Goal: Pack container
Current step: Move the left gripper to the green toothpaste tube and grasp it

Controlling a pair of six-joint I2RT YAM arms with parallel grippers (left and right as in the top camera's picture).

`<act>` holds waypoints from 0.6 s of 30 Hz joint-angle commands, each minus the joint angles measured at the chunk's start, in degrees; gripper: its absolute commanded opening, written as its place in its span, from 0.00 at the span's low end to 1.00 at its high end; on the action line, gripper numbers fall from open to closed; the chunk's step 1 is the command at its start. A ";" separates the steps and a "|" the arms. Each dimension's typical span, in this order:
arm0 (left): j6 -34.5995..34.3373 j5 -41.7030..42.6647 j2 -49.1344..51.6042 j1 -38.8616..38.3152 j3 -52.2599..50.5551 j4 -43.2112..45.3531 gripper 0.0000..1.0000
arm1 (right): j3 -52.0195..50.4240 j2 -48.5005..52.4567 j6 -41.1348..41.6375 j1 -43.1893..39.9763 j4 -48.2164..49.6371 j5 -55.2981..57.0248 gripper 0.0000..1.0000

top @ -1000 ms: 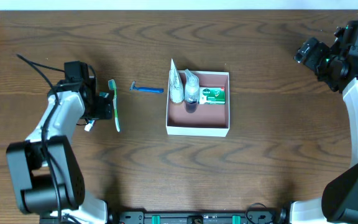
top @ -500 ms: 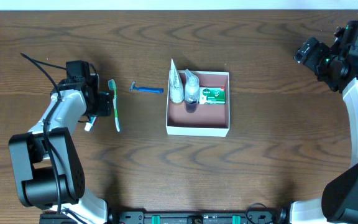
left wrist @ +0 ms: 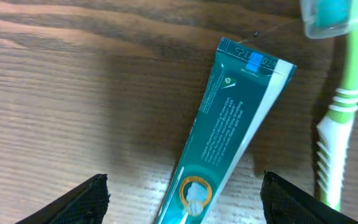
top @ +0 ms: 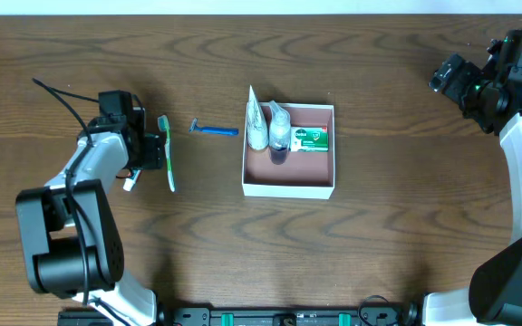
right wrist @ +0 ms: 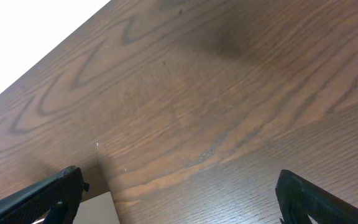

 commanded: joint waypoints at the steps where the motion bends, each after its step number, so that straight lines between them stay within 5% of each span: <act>1: 0.79 0.15 1.84 0.31 -0.61 0.15 0.79 | 0.85 -0.79 -0.66 -0.37 0.11 0.37 0.99; 3: 0.76 0.15 2.14 0.31 -0.61 0.24 0.70 | 0.85 -0.79 -0.66 -0.39 0.11 0.37 0.99; 7: 0.68 0.22 2.21 0.31 -0.61 0.20 0.33 | 0.85 -0.79 -0.68 -0.37 0.11 0.37 0.99; 12: -2.71 2.29 2.21 0.31 -0.61 0.15 0.21 | 0.85 -0.79 -0.66 -0.35 0.11 0.37 0.99; 18: -6.69 3.67 1.66 0.31 -0.59 0.04 0.20 | 0.85 -0.79 -0.68 -0.35 0.11 0.37 0.99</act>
